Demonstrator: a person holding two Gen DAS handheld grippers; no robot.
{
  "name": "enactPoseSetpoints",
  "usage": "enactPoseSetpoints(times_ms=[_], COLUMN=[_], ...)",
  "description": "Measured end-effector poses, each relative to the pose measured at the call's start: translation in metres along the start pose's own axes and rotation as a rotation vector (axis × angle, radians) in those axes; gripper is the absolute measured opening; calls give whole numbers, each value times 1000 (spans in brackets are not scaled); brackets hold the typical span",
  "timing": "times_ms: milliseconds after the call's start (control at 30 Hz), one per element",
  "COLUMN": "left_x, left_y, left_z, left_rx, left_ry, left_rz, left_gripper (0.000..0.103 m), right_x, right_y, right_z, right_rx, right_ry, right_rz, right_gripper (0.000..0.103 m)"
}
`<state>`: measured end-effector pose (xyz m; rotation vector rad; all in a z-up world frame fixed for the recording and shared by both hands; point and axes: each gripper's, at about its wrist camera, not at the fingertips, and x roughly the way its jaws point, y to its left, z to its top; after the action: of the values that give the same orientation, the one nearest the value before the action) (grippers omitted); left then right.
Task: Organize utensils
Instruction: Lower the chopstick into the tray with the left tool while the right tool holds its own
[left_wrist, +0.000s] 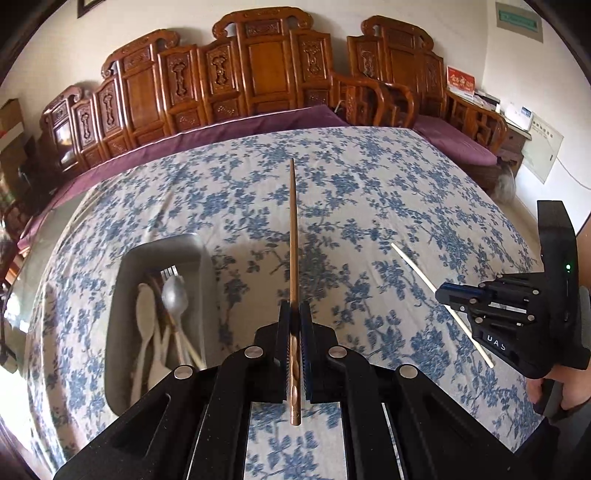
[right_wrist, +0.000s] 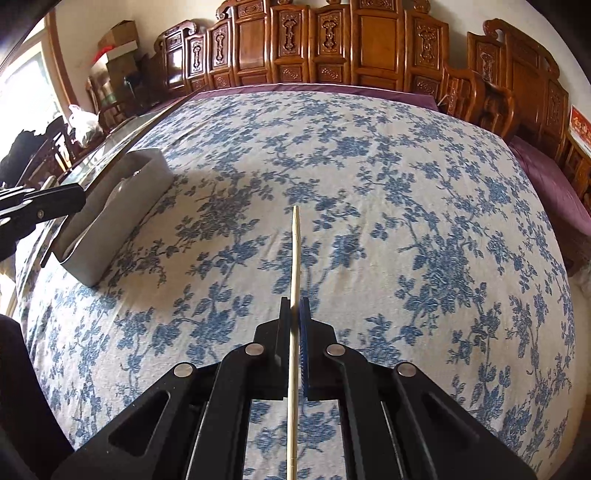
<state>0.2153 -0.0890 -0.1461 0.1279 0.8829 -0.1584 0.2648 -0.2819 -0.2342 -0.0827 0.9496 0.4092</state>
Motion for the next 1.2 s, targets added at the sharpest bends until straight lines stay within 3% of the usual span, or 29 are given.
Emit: enactPoseSetpoints(times_ms=[600,1200], left_x=[2,33], left_y=[95,133], left_z=[-33,-49], left_rx=[-51,-106], left_ry=[53,102], left_rz=[54,35], left_gripper=[4,4], right_x=[-6,-5], right_y=[42,70], right_z=[6,16], right_rx=[-60,-117], right_ry=[-20,-17], right_rz=[0,-14], right_gripper=[5,5])
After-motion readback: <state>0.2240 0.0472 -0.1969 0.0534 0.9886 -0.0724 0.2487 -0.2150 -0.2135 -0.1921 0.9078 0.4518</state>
